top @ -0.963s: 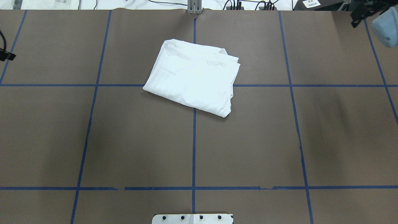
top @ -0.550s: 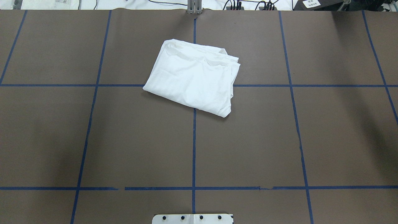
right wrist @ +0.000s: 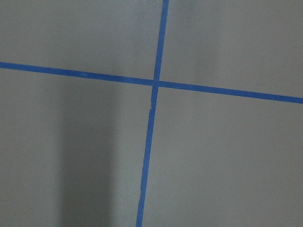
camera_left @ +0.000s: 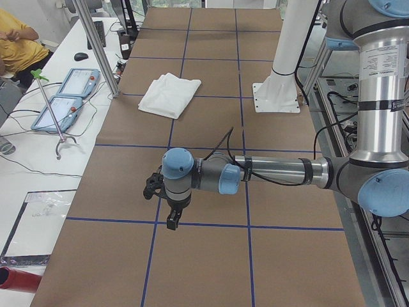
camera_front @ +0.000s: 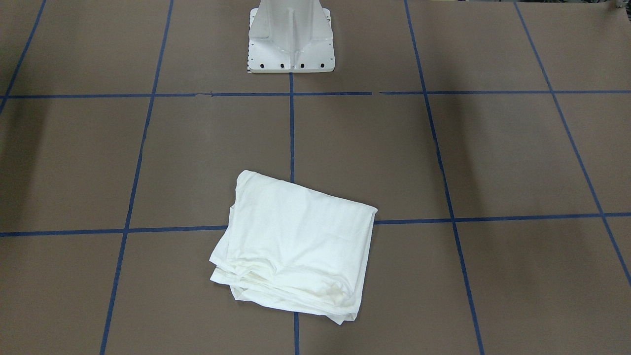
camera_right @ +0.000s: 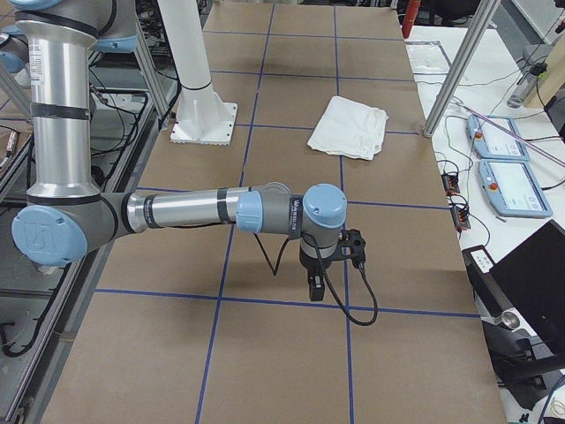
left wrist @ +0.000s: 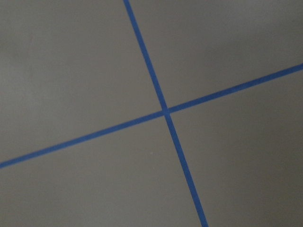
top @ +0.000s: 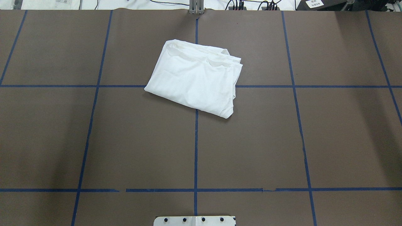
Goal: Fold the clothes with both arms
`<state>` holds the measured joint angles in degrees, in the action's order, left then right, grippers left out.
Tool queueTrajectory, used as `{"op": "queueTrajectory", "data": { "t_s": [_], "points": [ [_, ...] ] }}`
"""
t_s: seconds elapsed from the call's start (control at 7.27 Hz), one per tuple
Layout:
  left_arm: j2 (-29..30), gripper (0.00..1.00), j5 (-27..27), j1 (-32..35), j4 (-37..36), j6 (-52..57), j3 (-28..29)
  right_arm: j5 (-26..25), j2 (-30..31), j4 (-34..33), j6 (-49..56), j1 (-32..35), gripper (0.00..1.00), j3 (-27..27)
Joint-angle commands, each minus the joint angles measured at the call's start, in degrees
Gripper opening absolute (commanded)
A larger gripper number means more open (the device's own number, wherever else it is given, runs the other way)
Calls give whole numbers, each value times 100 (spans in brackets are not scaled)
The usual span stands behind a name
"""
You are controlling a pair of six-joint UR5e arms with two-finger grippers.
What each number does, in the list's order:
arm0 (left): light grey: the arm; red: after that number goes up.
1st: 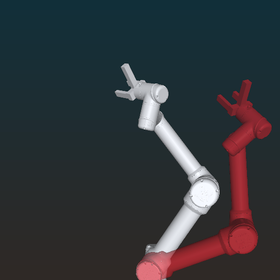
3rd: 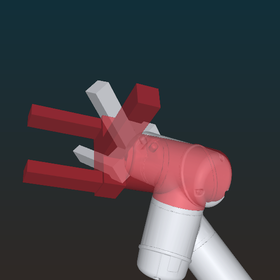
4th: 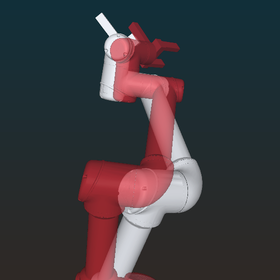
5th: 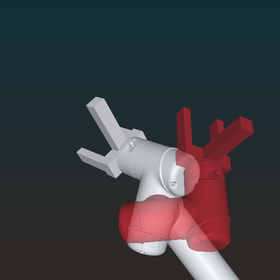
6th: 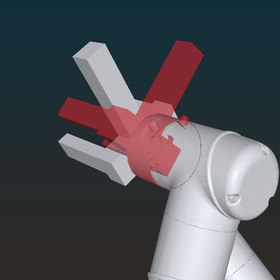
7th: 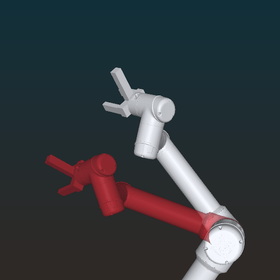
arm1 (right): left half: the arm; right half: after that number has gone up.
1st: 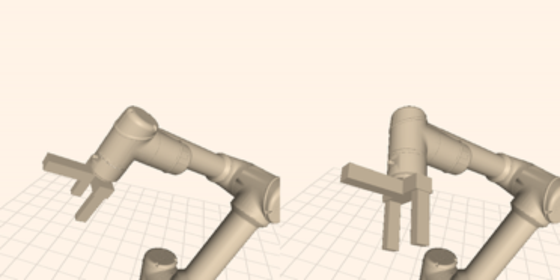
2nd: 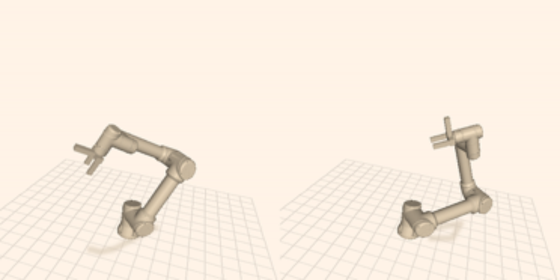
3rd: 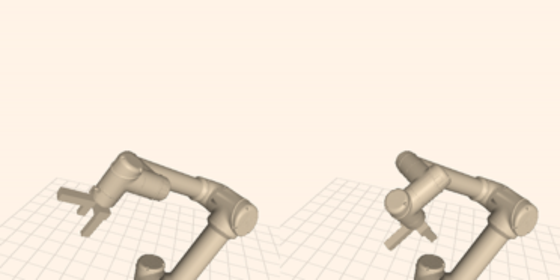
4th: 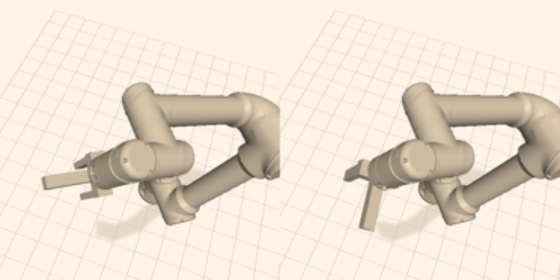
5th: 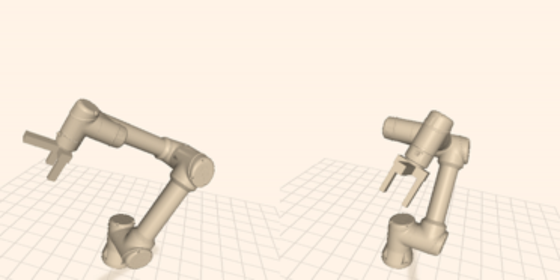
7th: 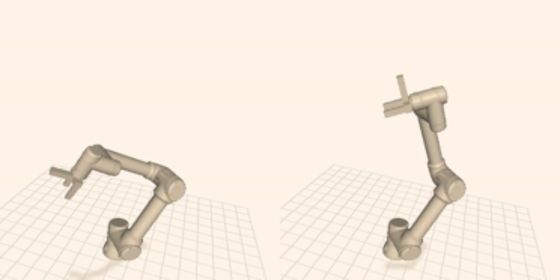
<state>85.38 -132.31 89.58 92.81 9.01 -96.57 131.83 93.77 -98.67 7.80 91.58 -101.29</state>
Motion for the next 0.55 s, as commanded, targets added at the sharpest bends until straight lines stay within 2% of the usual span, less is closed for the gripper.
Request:
{"op": "queueTrajectory", "data": {
  "t_s": [0.0, 0.41],
  "points": [
    [74, 100, -23, -2, -280, -22, -160, 1, 238, 6, 3, 9, 100, -128],
    [-13, 100, -22, -2, -219, -57, -459, -8, 238, -3, 3, 0, 100, -75]
  ]
}}
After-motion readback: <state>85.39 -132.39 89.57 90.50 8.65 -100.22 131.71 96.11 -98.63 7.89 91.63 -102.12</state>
